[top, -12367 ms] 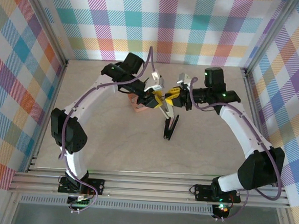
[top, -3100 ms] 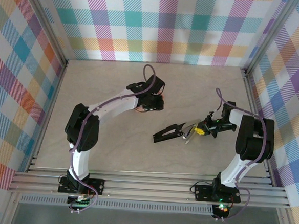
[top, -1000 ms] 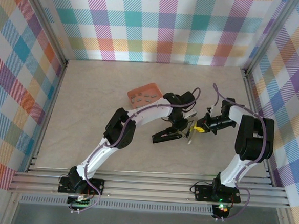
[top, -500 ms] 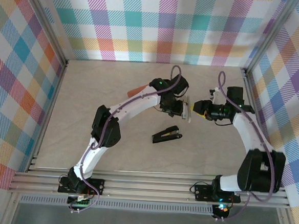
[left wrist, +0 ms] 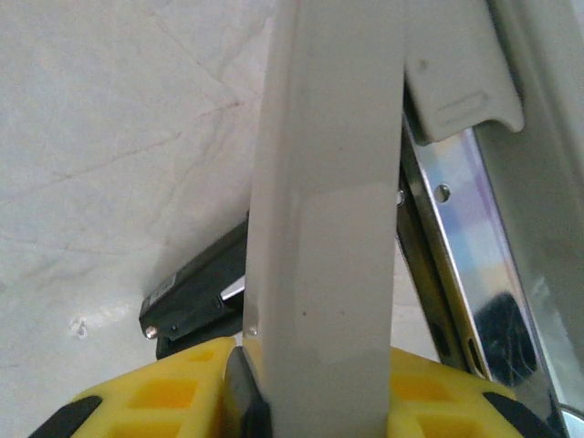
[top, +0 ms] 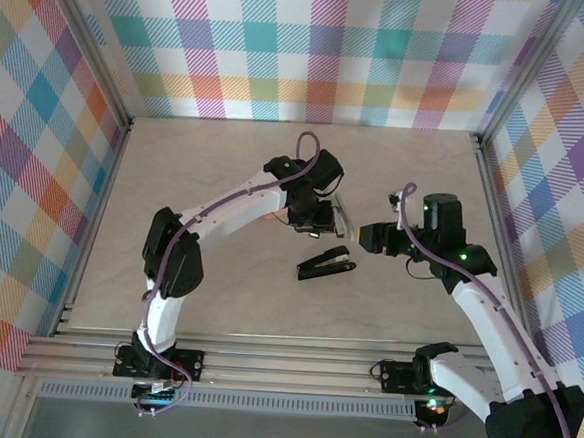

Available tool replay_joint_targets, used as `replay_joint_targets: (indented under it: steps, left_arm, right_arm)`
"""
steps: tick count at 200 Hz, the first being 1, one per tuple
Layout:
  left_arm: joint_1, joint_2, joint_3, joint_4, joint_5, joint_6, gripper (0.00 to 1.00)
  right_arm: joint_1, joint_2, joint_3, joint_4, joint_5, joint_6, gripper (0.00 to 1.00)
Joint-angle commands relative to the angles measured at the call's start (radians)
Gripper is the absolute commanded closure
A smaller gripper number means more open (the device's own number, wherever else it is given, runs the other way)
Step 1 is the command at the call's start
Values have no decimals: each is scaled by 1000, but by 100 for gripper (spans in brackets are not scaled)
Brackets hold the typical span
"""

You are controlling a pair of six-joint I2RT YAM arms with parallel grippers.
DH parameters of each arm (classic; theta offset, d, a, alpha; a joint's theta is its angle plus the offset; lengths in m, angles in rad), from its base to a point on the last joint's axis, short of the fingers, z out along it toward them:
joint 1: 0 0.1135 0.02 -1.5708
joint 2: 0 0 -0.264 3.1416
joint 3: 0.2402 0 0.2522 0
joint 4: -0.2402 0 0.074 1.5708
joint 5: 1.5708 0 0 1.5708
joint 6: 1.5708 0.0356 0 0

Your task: Load the staples into the stapler

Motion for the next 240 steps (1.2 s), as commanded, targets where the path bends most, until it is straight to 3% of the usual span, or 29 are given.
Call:
replay_joint_targets:
  steps: [1, 61, 104, 127, 152, 181, 202, 240]
  left_arm:
    - [1, -110, -50, 105, 42, -59, 100]
    - [7, -109, -65, 123, 90, -71, 100]
    - [17, -101, -65, 123, 125, -69, 100]
    - [21, -97, -66, 113, 128, -63, 100]
    - [34, -98, -71, 75, 139, -18, 100]
    - [42, -117, -82, 14, 162, 87, 99]
    - [40, -129, -105, 8, 242, 148, 100]
    - [16, -145, -132, 27, 394, 229, 100]
  right_arm:
    - [43, 28, -5, 23, 48, -42, 40]
    - [112, 104, 0, 96, 71, -47, 44]
    - [114, 129, 9, 99, 148, -70, 85]
    - [114, 113, 12, 91, 168, -90, 95]
    - [95, 106, 15, 56, 219, -76, 99]
    - [-19, 137, 34, 38, 133, -44, 100]
    - [-84, 185, 71, 63, 53, -19, 100]
    - [-109, 314, 156, 100, -5, 43, 99]
